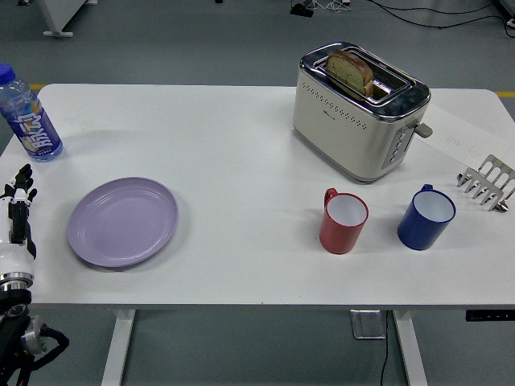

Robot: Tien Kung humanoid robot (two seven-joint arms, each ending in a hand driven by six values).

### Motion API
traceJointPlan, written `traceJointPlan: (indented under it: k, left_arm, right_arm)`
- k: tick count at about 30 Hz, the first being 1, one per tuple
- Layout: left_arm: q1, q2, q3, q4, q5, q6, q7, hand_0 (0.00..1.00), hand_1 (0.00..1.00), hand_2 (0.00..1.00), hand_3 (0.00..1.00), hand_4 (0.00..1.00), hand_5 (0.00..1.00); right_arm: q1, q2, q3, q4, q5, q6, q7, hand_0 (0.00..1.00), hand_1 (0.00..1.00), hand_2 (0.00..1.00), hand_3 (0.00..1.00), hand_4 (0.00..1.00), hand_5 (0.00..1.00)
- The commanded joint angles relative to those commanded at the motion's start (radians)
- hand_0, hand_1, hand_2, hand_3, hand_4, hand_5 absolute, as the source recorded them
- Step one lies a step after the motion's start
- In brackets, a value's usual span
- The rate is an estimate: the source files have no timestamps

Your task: Push plate across desktop

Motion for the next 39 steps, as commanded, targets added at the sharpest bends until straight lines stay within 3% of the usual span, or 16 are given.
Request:
traceJointPlan:
  k: [13, 20, 29, 39]
  left_arm:
    - [0.001, -0.020, 0.040, 0.004, -0.015, 0.016, -0.017, 0.904, 0.955, 0.998, 0.992, 0.559, 0.998]
    - [0.003, 0.000, 0.127, 0.004, -0.058, 0.035, -0.054, 0.899, 0.949, 0.997, 0.988, 0.558, 0.998]
    - [0.006, -0.021, 0.135, 0.011, -0.069, 0.056, -0.071, 0.904, 0.953, 0.998, 0.987, 0.558, 0.998]
    - [0.003, -0.026, 0.158, 0.013, -0.087, 0.064, -0.076, 0.907, 0.954, 0.993, 0.987, 0.557, 0.998]
  right_arm:
    - [0.003, 0.000, 0.000, 0.000, 0.001, 0.001, 0.001, 0.645, 0.633, 0.708, 0.655, 0.208, 0.280]
    - [0.009, -0.001, -0.002, 0.000, 0.011, 0.002, 0.003, 0.645, 0.633, 0.707, 0.655, 0.208, 0.280]
    - [0.010, -0.001, -0.005, 0.000, 0.012, 0.002, 0.004, 0.645, 0.633, 0.707, 0.655, 0.208, 0.278]
    - [0.012, -0.001, -0.008, 0.000, 0.015, 0.002, 0.004, 0.645, 0.633, 0.707, 0.655, 0.208, 0.277]
